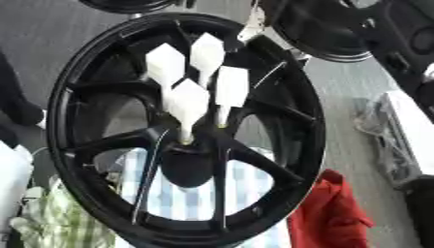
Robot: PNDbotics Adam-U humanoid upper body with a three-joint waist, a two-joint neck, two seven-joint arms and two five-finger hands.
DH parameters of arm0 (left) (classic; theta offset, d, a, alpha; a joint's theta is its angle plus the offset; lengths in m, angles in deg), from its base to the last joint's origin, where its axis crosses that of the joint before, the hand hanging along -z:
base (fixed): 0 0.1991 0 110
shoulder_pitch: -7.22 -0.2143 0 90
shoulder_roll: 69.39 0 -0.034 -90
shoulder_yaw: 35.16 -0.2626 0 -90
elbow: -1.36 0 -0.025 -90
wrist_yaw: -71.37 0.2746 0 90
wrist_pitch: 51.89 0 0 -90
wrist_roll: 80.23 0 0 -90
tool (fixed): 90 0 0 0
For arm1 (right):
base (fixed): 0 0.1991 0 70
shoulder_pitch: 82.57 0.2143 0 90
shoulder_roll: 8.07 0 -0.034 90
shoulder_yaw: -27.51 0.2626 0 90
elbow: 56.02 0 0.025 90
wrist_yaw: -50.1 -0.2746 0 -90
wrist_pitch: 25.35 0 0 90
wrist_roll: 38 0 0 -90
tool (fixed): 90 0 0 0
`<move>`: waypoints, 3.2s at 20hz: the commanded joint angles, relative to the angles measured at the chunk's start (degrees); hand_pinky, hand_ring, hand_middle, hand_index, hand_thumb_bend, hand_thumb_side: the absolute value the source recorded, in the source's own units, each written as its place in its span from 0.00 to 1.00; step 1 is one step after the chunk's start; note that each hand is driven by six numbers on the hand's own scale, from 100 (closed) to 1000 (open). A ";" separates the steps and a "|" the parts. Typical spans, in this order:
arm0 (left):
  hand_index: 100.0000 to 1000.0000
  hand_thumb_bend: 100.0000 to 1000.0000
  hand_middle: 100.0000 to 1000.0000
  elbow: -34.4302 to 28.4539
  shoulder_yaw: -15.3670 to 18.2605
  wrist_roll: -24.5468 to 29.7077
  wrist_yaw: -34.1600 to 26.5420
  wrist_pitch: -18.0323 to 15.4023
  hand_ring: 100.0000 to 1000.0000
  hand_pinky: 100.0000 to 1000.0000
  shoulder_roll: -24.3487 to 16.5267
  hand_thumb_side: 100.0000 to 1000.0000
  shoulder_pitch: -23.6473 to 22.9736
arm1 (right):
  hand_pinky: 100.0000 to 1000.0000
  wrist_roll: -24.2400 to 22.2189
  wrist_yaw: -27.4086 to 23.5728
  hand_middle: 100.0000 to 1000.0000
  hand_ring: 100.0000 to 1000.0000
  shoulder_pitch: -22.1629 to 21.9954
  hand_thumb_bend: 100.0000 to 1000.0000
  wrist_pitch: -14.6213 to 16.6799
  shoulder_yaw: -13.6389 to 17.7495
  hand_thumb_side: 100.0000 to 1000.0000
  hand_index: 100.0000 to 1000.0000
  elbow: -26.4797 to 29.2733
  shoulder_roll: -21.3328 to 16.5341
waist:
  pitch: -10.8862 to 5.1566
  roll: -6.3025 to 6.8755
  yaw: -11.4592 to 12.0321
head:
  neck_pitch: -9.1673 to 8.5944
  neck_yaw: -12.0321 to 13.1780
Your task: Pull the pin out of the wheel hub.
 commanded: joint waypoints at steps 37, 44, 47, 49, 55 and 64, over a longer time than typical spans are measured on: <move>0.74 0.33 0.71 -0.62 -0.18 0.14 0.30 0.18 0.79 0.62 -0.82 0.68 1.35 | 0.89 -0.42 4.45 0.76 0.80 -0.65 0.38 2.43 -0.96 0.00 0.77 -2.96 -1.35 | -0.34 0.28 0.42 | -0.41 -0.53; 0.74 0.33 0.71 -0.64 -0.35 0.36 0.34 0.22 0.78 0.62 -0.72 0.67 1.57 | 0.89 -0.42 4.25 0.75 0.79 -0.81 0.34 2.29 -0.95 0.00 0.76 -3.20 -1.19 | -0.19 0.22 0.63 | -0.58 -0.62; 0.74 0.33 0.71 -0.73 -0.25 0.25 0.27 0.14 0.78 0.62 -0.63 0.67 1.71 | 0.89 -0.42 4.36 0.75 0.79 -0.97 0.32 2.29 -1.06 0.00 0.76 -3.41 -1.11 | -0.08 0.18 0.80 | -0.64 -0.64; 0.74 0.33 0.71 -0.75 -0.30 0.27 0.27 0.14 0.78 0.62 -0.60 0.67 1.77 | 0.89 -0.42 4.44 0.75 0.79 -1.03 0.31 2.32 -1.07 0.00 0.76 -3.54 -1.01 | -0.04 0.14 0.86 | -0.63 -0.62; 0.74 0.33 0.71 -0.72 -0.43 0.45 0.32 0.23 0.78 0.62 -0.60 0.67 1.82 | 0.89 -0.42 4.57 0.75 0.78 -1.09 0.29 2.25 -0.94 0.00 0.75 -3.93 -0.77 | 0.01 0.11 0.90 | -0.62 -0.54; 0.74 0.33 0.71 -0.61 -0.71 0.73 0.38 0.39 0.78 0.62 -0.66 0.68 1.82 | 0.88 -0.42 4.48 0.72 0.77 -1.11 0.21 2.06 -0.57 0.00 0.72 -4.23 -0.62 | 0.00 0.06 0.94 | -0.63 -0.54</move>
